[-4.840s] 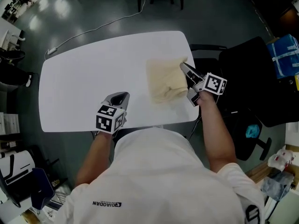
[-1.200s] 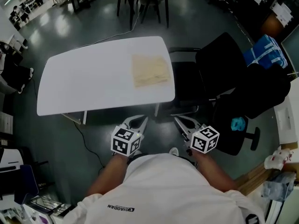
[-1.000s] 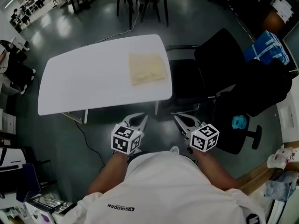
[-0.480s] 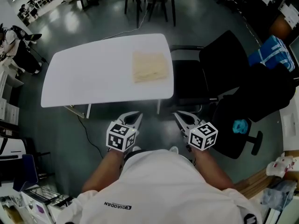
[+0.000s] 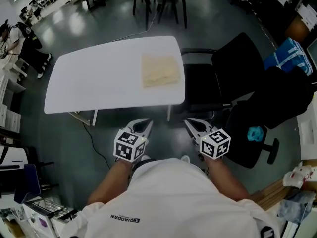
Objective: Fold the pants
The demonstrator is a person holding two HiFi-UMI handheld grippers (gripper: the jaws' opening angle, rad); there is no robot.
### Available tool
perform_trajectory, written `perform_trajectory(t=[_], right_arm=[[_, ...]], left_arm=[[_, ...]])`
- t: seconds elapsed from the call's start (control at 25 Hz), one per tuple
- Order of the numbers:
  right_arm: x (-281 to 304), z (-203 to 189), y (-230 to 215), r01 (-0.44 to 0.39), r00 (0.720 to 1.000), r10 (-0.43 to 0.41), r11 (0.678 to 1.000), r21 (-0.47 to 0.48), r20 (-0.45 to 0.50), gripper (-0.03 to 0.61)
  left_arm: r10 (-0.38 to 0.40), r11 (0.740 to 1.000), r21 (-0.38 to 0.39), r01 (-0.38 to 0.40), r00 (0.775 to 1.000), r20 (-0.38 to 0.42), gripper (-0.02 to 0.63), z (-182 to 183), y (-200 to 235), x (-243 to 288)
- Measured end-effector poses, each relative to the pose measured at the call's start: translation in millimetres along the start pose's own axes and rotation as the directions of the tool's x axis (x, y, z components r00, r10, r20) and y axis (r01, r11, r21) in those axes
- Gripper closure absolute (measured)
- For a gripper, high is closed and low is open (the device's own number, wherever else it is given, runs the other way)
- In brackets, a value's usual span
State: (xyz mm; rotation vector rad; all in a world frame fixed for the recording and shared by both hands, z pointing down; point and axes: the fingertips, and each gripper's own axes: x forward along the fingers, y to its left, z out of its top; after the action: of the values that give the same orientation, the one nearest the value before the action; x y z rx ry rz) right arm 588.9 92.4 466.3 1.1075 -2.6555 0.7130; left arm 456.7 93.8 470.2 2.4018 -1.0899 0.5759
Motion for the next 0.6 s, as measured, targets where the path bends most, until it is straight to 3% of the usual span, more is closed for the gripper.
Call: perform_trajectory(t=[0.6], right_arm=[[0.0,-9.6,-1.7,0.015,1.0,-0.015,1.0,0.004,-0.026,0.56]], left_arm=[[0.004,1.0,-0.004,-0.004,1.0,0.008,0.586,-0.8,2.3,-0.7]])
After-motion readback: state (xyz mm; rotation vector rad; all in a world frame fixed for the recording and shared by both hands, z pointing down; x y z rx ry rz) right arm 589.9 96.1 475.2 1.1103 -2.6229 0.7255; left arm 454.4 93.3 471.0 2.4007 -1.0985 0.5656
